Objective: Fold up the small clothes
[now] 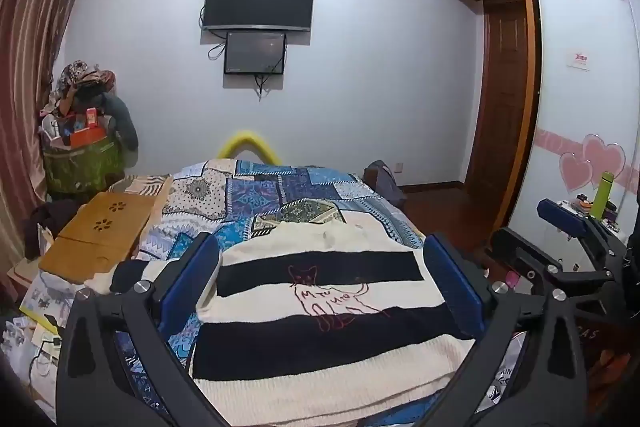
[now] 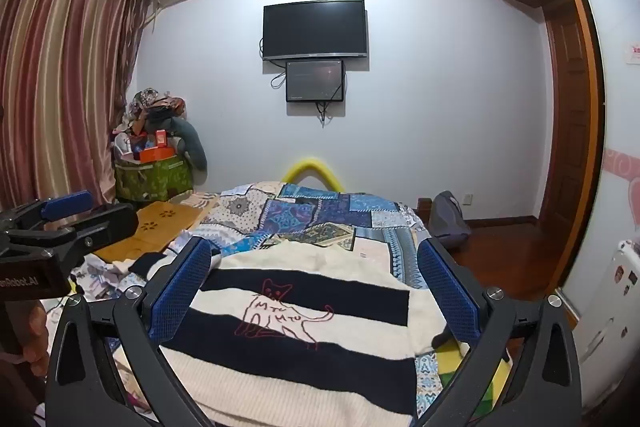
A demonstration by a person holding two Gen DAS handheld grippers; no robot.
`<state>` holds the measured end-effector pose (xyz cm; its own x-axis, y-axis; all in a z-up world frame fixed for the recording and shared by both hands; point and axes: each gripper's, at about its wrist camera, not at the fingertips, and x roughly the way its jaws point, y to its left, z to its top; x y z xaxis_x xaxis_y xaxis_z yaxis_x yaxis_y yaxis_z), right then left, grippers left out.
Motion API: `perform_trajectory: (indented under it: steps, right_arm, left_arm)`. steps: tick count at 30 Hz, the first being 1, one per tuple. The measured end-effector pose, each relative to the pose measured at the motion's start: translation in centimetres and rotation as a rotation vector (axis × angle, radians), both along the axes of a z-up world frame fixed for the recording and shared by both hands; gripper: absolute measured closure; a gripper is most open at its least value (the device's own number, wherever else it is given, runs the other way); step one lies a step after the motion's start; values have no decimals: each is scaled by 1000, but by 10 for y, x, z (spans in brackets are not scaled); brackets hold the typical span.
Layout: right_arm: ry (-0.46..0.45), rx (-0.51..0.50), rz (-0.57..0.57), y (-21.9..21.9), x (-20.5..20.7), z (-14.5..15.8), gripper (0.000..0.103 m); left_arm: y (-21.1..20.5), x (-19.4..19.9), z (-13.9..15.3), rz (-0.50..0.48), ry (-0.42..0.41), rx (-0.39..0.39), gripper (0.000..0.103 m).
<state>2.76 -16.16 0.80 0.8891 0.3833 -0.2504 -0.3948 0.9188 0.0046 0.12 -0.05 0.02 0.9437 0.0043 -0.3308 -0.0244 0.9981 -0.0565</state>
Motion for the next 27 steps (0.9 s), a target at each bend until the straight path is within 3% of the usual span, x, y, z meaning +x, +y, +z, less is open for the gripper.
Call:
perform_trajectory:
  steps: [11,27]
  right_arm:
    - [23,5,-5,3,3,-5,1]
    - [34,15,-3,5,5,-7,1]
  left_arm:
    - [14,-4,-26,12,-4,-29,0]
    - [15,6,-20,17,14,-45,0]
